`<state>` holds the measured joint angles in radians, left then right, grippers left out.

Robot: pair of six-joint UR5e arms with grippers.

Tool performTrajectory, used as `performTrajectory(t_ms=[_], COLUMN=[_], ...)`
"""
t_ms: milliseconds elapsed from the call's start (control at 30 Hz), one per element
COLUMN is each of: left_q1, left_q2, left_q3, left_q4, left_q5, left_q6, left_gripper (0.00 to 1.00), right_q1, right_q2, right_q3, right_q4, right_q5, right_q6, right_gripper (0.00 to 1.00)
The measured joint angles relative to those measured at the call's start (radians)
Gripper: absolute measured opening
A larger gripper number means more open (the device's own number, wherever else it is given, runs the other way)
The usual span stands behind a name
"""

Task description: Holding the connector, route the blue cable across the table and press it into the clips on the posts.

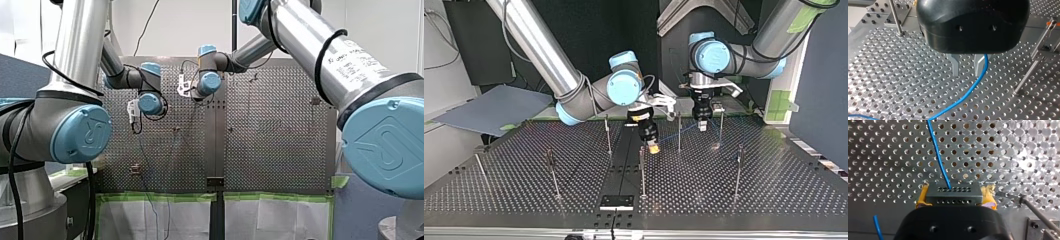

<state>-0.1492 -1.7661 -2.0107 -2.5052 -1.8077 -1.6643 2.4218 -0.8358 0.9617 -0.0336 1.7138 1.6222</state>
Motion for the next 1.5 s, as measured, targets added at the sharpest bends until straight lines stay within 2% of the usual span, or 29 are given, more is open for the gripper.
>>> performTrajectory(t_ms=[1500], left_q1=[0.0], left_q2=[0.0], left_q3=[0.0], left_q4=[0.0], left_q5=[0.0], left_q6=[0.0], left_gripper=[0.33], right_q1=[-0.001], right_q2=[0.001], right_q3=[0.02], right_q4=[0.001], right_q5=[0.001], right_q6=[0.0], right_gripper=[0.0])
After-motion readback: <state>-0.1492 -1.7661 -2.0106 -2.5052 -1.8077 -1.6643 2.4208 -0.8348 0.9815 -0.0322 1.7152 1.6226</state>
